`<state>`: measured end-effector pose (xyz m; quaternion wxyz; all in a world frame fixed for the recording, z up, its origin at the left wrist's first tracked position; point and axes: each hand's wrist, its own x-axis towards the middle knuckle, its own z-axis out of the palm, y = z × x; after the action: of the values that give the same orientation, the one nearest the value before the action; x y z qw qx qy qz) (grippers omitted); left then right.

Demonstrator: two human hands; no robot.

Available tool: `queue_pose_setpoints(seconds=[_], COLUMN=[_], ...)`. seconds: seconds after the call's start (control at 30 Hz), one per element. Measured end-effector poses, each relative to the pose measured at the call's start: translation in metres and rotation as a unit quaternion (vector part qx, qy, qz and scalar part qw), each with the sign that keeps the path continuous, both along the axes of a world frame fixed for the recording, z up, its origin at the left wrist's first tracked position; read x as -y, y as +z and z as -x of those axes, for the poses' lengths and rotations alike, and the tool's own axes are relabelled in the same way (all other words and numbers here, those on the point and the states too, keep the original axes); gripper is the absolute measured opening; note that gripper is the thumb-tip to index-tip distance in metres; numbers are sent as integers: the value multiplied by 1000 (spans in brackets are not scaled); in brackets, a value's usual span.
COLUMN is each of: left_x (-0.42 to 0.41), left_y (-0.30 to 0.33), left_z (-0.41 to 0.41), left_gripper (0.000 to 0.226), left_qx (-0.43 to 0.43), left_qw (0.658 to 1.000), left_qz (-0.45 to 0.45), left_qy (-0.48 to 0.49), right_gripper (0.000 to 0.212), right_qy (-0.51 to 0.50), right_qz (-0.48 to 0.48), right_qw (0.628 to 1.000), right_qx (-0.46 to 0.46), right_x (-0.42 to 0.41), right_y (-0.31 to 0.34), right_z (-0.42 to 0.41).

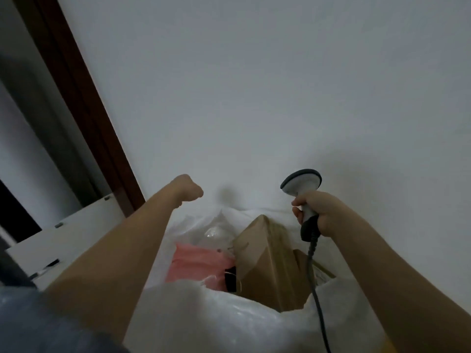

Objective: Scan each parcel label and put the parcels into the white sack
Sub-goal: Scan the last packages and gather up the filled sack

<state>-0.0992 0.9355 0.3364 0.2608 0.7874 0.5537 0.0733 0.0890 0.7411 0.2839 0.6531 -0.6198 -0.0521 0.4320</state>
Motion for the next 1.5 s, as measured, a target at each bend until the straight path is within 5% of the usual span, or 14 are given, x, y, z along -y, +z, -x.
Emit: queue_pose_setpoints(seconds=[0.17, 0.27, 0.3, 0.4, 0.53, 0.6, 0.67, 0.73, 0.93, 1.1, 1.27, 1.4, 1.5], left_x=[-51, -63, -62, -69, -75, -77, -81, -85, -84, -81, -81, -89, -99], left_y=[-63, -85, -90, -104, -113, -116, -112, -105, -77, -80, -80, -68, -36], left_z=[-13, -25, -23, -17, -11, -13, -14, -15, -18, -22, -24, -26, -29], left_gripper=[35, 27, 12, 40, 4, 25, 21, 2, 23, 20, 12, 23, 20], left_qx=[-32, 115, 109, -13, 155, 162, 200, 256, 346, 261, 183, 279, 403], left_qw=[996, 984, 985, 991, 964, 959, 946, 939, 914, 944, 969, 945, 891], left_qz=[66, 131, 126, 132, 182, 180, 181, 120, -118, -110, -74, -86, -139], left_qy=[-54, 27, 45, 5, 113, 147, 178, 195, 174, 168, 148, 147, 157], right_gripper=[25, 21, 21, 24, 11, 1, 8, 9, 11, 15, 24, 17, 20], right_qy=[-49, -58, -55, -23, 25, 33, 27, 17, 24, 59, -39, -136, -200], right_qz=[67, 89, 97, 119, 137, 138, 138, 144, 173, 179, 126, 22, -76], right_qw=[995, 992, 992, 992, 990, 990, 990, 989, 984, 982, 991, 990, 969], right_qx=[49, 65, 57, 27, 19, 20, 25, 35, 22, 9, 14, 34, 125], right_x=[-23, -28, -28, -27, -28, -30, -32, -33, -18, -13, -13, -13, -8], right_y=[-38, -49, -52, -61, -69, -68, -68, -67, -69, -72, -62, -33, 3], right_z=[-13, -21, -22, -23, -25, -25, -27, -31, -34, -28, -29, -30, -38])
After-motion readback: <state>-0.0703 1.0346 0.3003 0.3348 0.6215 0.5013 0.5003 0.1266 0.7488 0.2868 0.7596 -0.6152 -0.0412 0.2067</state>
